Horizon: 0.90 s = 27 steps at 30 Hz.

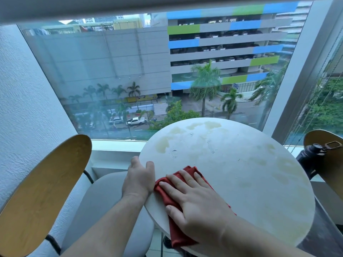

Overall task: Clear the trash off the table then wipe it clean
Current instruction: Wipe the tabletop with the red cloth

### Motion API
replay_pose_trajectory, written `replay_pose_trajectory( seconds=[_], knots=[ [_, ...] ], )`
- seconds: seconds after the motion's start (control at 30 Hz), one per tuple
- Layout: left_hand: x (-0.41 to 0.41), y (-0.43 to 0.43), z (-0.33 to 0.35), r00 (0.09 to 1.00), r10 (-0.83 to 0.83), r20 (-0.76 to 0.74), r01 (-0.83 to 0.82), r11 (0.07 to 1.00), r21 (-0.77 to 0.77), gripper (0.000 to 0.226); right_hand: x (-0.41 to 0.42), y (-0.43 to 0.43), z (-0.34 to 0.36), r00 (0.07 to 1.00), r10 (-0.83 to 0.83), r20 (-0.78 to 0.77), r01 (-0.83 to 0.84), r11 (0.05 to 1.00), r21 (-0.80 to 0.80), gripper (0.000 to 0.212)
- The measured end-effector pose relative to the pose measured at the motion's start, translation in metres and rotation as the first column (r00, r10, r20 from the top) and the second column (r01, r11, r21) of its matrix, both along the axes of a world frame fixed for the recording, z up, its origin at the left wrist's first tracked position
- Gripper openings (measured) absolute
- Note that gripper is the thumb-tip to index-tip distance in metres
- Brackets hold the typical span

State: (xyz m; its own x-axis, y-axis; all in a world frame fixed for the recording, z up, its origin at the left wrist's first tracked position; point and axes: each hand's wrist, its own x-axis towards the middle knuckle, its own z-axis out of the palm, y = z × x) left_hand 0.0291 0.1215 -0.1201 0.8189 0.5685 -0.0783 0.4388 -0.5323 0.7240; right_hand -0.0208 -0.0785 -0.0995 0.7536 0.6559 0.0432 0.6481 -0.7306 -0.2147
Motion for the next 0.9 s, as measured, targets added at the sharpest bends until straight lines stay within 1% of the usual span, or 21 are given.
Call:
replay_pose_trajectory(
  seconds=[0.1,0.2,0.37,0.47,0.5,0.57,0.67,0.77,0.83,0.9],
  knots=[
    [-0.001,-0.001,0.001,1.0,-0.001,0.004,0.001,1.0,0.002,0.041,0.02,0.001,0.005,0.999,-0.04,-0.013,0.039,0.998,-0.048,0.065],
    [-0.002,-0.001,0.0,1.0,0.001,0.006,-0.001,1.0,-0.003,0.042,0.034,-0.003,0.006,0.994,-0.103,-0.027,0.102,0.993,-0.06,0.065],
    [-0.002,0.001,-0.001,1.0,0.005,0.001,-0.005,1.0,0.003,0.043,0.024,-0.023,0.006,0.986,-0.167,-0.019,0.165,0.982,-0.092,0.07],
    [-0.001,0.0,-0.001,1.0,0.006,0.011,-0.006,1.0,-0.011,0.045,0.004,-0.034,0.0,0.99,-0.144,-0.012,0.142,0.987,-0.076,0.073],
    [-0.001,0.0,-0.001,1.0,0.007,0.013,-0.007,1.0,-0.014,0.045,-0.003,-0.035,-0.002,0.991,-0.131,0.019,0.132,0.989,-0.071,0.073],
    [-0.001,0.0,-0.001,1.0,0.008,0.016,-0.007,1.0,-0.02,0.046,-0.014,-0.033,-0.007,0.991,-0.13,0.037,0.133,0.986,-0.096,0.074],
    [-0.002,0.0,-0.001,1.0,0.009,0.016,-0.008,0.999,-0.034,0.044,-0.018,-0.017,-0.015,0.994,-0.096,0.05,0.099,0.992,-0.072,0.071],
    [-0.004,-0.001,0.001,1.0,-0.004,0.026,0.005,0.999,-0.043,0.049,-0.01,0.002,-0.014,0.996,-0.065,0.069,0.068,0.997,-0.046,0.066],
    [-0.005,-0.002,0.003,0.999,-0.01,0.037,0.012,0.999,-0.053,0.055,-0.002,0.011,-0.008,0.999,-0.054,0.009,0.054,0.998,-0.023,0.066],
    [-0.005,-0.002,0.004,0.999,-0.008,0.035,0.01,0.999,-0.049,0.054,0.011,0.017,-0.005,0.998,-0.059,-0.009,0.059,0.998,0.008,0.067]
  ],
)
